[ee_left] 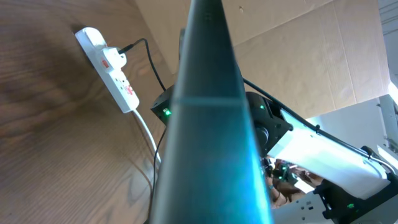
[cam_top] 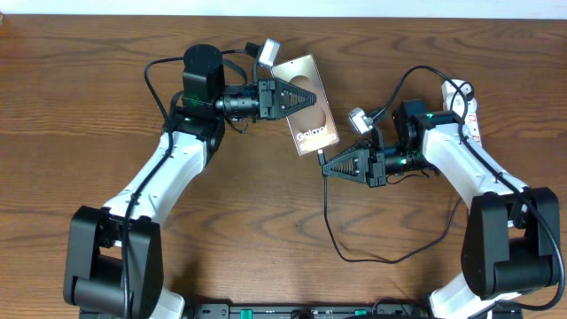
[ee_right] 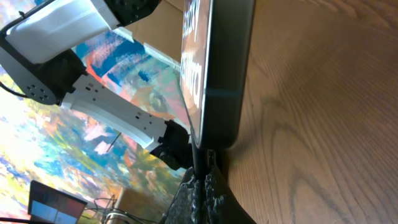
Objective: Plug charger to phone and switch on socket
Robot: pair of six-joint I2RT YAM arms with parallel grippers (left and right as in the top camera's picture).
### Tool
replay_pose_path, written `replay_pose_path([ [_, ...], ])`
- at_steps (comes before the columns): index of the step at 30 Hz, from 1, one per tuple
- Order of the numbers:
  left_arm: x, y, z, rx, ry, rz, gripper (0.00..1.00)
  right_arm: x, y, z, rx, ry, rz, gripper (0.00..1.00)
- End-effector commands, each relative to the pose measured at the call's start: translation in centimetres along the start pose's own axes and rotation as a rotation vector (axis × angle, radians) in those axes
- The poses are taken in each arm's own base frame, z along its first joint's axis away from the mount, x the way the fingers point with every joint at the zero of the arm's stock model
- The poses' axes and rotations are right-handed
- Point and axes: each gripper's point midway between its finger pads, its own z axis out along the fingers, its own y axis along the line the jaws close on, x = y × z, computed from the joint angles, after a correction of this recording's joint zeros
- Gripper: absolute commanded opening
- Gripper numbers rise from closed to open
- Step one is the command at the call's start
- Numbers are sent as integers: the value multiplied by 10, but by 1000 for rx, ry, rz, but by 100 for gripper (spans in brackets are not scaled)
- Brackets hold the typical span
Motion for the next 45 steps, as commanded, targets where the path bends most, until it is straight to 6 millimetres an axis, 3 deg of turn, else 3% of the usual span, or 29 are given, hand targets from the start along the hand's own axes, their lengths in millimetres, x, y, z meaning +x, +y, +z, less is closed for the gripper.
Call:
replay_pose_path([
  [1,5,-16,3,43,39,77,7,-5,8,1,-27,-21,-12,1],
  [32,13,-19,5,66,70,108,7,-19,13,1,-27,-22,-29,1],
  [45,22,-22,14,79,99,104,8,-30,18,3,-31,-16,-76,1],
])
